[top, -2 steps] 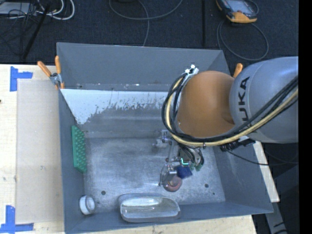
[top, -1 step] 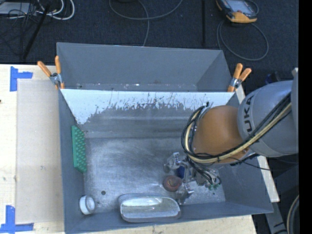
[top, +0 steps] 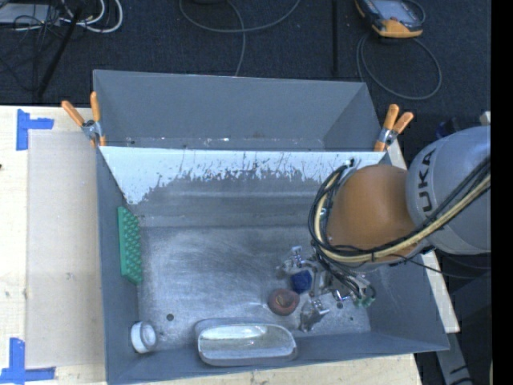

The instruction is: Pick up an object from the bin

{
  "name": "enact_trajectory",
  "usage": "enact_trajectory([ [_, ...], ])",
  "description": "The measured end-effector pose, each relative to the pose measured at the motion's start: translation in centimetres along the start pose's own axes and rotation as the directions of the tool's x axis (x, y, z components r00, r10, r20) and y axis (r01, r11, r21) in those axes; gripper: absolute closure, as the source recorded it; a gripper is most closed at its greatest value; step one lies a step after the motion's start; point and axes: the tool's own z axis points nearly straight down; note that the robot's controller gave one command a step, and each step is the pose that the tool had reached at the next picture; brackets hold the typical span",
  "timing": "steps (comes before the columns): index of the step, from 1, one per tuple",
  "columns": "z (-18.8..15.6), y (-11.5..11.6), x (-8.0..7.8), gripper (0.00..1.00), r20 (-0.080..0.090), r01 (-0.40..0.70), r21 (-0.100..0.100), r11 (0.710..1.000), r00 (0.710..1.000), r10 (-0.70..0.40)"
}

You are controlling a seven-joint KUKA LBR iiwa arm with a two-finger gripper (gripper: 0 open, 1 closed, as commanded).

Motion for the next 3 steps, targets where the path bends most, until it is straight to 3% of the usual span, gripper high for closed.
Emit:
enact_trajectory([
  [1, -1.0, 0.1, -1.1, 0.00, -0.001, 0.058, -0.001, 0.998, 0.998, -0.058],
  [2, 3.0, -0.1, -1.0, 0.00, 0.002, 0.197, -0.001, 0.980, 0.980, -0.197],
  [3, 2.9, -0.1, -1.1, 0.00, 0.000, 0.193, -0.001, 0.981, 0.981, -0.193],
])
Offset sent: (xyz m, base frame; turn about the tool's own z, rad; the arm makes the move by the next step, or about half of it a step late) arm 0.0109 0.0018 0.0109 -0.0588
